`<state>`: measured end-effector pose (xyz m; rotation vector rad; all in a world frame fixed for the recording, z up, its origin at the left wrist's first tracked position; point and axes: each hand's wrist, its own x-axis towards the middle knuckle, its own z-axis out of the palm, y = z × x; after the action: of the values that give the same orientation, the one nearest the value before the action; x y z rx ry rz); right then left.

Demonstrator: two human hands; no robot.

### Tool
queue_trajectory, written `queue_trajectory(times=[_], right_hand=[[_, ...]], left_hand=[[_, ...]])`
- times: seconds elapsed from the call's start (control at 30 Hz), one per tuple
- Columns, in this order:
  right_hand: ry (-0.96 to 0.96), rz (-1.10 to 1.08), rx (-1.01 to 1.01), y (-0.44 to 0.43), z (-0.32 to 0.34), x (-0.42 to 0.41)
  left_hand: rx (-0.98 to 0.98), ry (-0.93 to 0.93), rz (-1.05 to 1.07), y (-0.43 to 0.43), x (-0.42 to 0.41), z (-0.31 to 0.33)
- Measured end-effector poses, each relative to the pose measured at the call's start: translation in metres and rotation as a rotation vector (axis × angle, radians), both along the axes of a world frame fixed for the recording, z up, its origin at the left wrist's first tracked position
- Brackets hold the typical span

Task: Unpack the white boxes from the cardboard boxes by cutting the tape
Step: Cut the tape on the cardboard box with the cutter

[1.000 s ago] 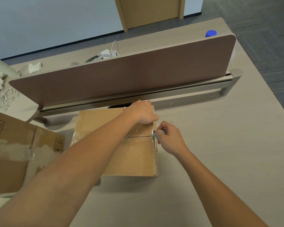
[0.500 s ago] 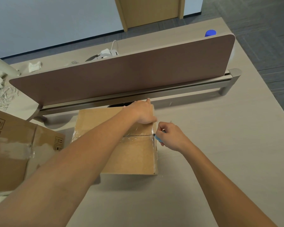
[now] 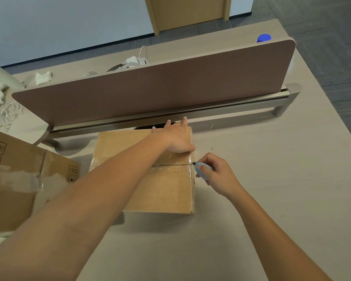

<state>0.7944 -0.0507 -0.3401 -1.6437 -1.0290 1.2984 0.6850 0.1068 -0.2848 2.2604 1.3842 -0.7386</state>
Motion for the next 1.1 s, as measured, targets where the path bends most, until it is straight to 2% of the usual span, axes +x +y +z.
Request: queue_trajectory(times=[0.1, 0.3, 0.4, 0.53, 0.7, 0.83, 0.97, 1.03, 1.1], right_hand=[[-0.070, 0.033, 0.068, -0.010, -0.004, 0.011], [-0.456, 0.236, 0.295, -0.018, -0.013, 0.021], [-0.547, 0.262, 0.445, -0.016, -0.015, 0.020], [-0.490, 0.278, 0.483, -0.011, -0.017, 0.019], [-0.297, 0.211, 0.434, -0.018, -0.020, 0.014], [-0.192, 0.185, 0.378, -0.023, -0.017, 0.012], [-0.167, 0.227, 0.302, -0.023, -0.016, 0.013], [-0.136, 0.231, 0.308, -0.023, -0.016, 0.014], [-0.129, 0.238, 0.317, -0.022, -0.015, 0.013]], left_hand=[[-0.008, -0.006, 0.012, -0.001, 0.000, 0.001], [-0.028, -0.009, 0.025, -0.001, 0.003, 0.005], [-0.052, 0.011, 0.015, 0.000, 0.005, 0.007], [-0.055, 0.029, 0.005, 0.002, 0.007, 0.007], [-0.048, 0.018, -0.001, 0.002, 0.004, 0.006], [0.043, -0.049, 0.013, -0.017, -0.003, 0.007], [0.232, -0.291, 0.241, -0.060, -0.034, 0.010], [0.294, -0.337, 0.324, -0.092, -0.055, 0.005], [0.270, -0.325, 0.381, -0.122, -0.066, -0.001]])
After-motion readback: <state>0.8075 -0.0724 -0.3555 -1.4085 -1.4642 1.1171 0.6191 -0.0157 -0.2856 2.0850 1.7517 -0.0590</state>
